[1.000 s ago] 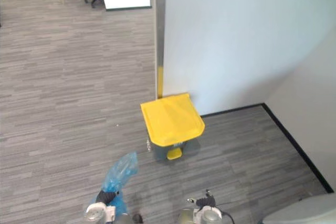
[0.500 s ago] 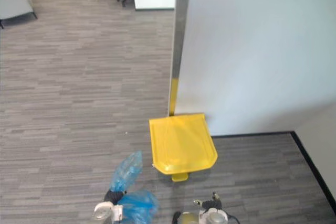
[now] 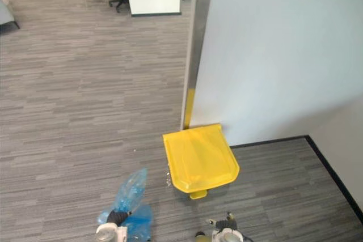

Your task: Gather rubbish on tea table into small bin, then transfer packed bag to large trash can.

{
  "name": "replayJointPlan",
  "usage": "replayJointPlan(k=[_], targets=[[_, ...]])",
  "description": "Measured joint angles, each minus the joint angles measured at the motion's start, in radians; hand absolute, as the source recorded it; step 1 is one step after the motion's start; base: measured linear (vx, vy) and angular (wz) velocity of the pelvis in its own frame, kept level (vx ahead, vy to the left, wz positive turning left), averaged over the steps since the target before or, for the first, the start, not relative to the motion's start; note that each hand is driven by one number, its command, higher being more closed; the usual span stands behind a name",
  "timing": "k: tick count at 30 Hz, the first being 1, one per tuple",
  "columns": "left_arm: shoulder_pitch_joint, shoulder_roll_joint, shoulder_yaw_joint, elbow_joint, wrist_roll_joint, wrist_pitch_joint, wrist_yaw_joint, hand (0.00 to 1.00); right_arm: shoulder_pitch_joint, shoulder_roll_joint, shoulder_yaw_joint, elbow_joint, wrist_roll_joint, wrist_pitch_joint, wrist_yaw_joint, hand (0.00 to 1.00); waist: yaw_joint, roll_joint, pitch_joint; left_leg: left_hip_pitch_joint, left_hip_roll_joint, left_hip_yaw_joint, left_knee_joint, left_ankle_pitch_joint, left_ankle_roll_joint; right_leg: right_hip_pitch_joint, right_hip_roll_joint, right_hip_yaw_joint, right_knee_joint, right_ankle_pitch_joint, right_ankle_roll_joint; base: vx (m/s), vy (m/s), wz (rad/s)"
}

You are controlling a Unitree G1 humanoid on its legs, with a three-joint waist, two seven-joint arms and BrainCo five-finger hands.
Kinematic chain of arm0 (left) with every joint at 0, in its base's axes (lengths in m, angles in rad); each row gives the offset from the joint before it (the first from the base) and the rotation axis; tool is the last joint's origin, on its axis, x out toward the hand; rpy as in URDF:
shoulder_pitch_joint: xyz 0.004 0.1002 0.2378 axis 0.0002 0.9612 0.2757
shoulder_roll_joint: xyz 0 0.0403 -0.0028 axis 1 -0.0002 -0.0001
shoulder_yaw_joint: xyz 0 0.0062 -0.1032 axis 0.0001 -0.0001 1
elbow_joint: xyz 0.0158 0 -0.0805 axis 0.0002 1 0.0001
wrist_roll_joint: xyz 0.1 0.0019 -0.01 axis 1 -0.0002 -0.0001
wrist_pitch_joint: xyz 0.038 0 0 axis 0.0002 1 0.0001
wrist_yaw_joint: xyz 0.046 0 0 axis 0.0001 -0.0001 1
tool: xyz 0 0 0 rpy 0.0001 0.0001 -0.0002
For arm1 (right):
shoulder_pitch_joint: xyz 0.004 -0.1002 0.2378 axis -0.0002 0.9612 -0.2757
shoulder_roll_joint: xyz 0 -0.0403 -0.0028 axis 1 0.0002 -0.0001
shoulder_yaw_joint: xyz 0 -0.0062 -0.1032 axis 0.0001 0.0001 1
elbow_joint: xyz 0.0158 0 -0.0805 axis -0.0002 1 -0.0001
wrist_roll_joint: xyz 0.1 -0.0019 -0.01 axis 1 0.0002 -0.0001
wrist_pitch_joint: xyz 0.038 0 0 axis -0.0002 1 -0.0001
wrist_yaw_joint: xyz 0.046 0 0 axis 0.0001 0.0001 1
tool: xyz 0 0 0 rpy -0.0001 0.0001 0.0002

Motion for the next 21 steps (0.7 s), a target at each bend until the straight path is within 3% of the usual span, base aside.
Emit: replayJointPlan(k=[5, 9, 12, 13, 17, 19, 20, 21], targets=[[0.018, 0.022, 0.014, 0.014, -0.002, -0.001, 0.004, 1.00, -0.006, -0.012, 0.000, 0.010, 0.007, 0.001, -0.001, 0.00, 0.010, 0.007, 0.002, 0.019, 0.005, 0.033, -0.020, 0.004, -0.002, -0.030, 0.016, 0.053, 0.022, 0.002, -0.003, 0.01, -0.013, -0.30], [0.018, 0.024, 0.043, 0.011, -0.004, -0.002, 0.005, 1.00, -0.013, -0.004, 0.001, 0.005, 0.012, 0.001, -0.001, 0.00, 0.011, -0.009, 0.024, 0.040, 0.005, 0.035, -0.007, -0.018, 0.006, -0.059, 0.017, 0.069, 0.110, -0.013, -0.020, -0.03, 0.012, -0.24], [0.002, 0.014, 0.083, 0.007, -0.008, -0.004, 0.006, 1.00, -0.021, 0.005, -0.002, -0.024, 0.033, -0.005, -0.001, 0.00, 0.016, -0.013, 0.071, 0.077, 0.012, 0.035, 0.027, -0.073, 0.037, -0.181, -0.004, 0.011, 0.385, -0.039, 0.007, -0.14, 0.027, -0.28], [-0.007, 0.019, 0.080, 0.008, -0.011, -0.002, 0.006, 1.00, -0.028, 0.008, 0.001, -0.053, 0.032, -0.006, -0.001, 0.00, 0.014, -0.017, 0.081, 0.087, 0.020, 0.034, 0.064, -0.100, 0.046, -0.237, -0.016, -0.038, 0.435, -0.073, -0.003, -0.06, 0.041, -0.13], [-0.014, 0.032, 0.080, 0.002, -0.013, -0.007, 0.006, 1.00, -0.039, 0.010, 0.009, -0.053, 0.030, -0.004, -0.007, 0.00, 0.031, -0.039, 0.089, 0.066, 0.034, 0.060, 0.177, -0.169, 0.036, -0.330, -0.020, -0.121, 0.239, -0.017, -0.025, 0.03, -0.016, -0.03], [-0.018, 0.027, 0.080, -0.009, -0.018, -0.008, 0.008, 1.00, -0.044, 0.006, 0.008, -0.052, 0.027, 0.001, -0.012, 0.00, 0.032, -0.046, 0.098, 0.063, 0.038, 0.050, 0.273, -0.243, 0.006, -0.326, -0.013, -0.125, 0.165, 0.022, -0.020, 0.24, -0.152, 0.02], [-0.022, 0.018, 0.079, -0.009, -0.018, -0.009, 0.008, 1.00, -0.051, 0.003, 0.008, -0.052, 0.024, 0.005, -0.014, 0.00, 0.033, -0.032, 0.103, 0.063, 0.046, 0.045, 0.287, -0.254, -0.004, -0.324, -0.010, -0.139, 0.175, 0.023, -0.013, 0.25, -0.125, 0.03], [-0.034, 0.004, 0.077, -0.009, -0.018, -0.009, 0.008, 1.00, -0.065, 0.001, 0.004, -0.054, 0.025, 0.009, -0.016, 0.00, 0.032, -0.002, 0.110, 0.052, 0.067, 0.029, 0.299, -0.266, -0.017, -0.328, 0.000, -0.156, 0.187, 0.019, -0.009, 0.21, -0.108, 0.19]])
